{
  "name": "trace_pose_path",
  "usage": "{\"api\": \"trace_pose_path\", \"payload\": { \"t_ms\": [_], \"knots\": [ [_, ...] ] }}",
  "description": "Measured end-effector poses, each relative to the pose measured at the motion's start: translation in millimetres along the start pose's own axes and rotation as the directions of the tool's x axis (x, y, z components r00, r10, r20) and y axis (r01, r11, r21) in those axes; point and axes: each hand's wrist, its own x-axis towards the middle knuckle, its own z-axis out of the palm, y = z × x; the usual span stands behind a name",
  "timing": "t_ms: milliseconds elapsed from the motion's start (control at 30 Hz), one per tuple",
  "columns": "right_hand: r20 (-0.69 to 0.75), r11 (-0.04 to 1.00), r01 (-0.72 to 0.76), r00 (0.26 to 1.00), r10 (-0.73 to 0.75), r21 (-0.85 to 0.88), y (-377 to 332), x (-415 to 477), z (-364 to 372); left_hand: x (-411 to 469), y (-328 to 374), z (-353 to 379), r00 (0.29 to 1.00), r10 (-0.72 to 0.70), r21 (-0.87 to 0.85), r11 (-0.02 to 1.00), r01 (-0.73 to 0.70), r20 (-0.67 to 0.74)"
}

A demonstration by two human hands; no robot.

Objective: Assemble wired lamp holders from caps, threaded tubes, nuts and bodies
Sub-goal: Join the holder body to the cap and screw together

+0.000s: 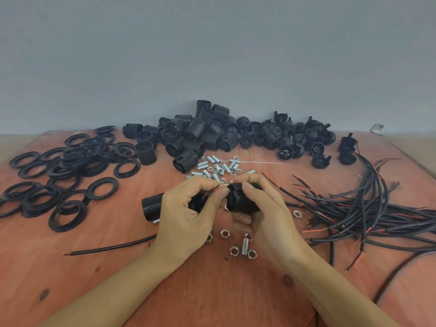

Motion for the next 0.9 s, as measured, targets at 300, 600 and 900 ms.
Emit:
{"api": "trace_pose_path", "payload": {
  "t_ms": [300, 600, 900],
  "knots": [
    [-0.020, 0.979, -0.034, 0.999, 0.039, 0.199, -7, 4, 10, 5, -2, -3, 0.999, 0.001, -0.016, 1.000, -0.002, -0.037],
    [-0.094, 0.980, -0.116, 0.987, 0.133, 0.161, -1, 11, 6, 3, -2, -4, 0.999, 0.040, -0.004, 0.999, -0.040, 0.001],
    [-0.127, 0.988, -0.092, 0.986, 0.107, 0.121, 3, 14, 2, 3, -4, -5, 0.999, 0.025, 0.024, 0.999, -0.026, 0.026]
  ]
}}
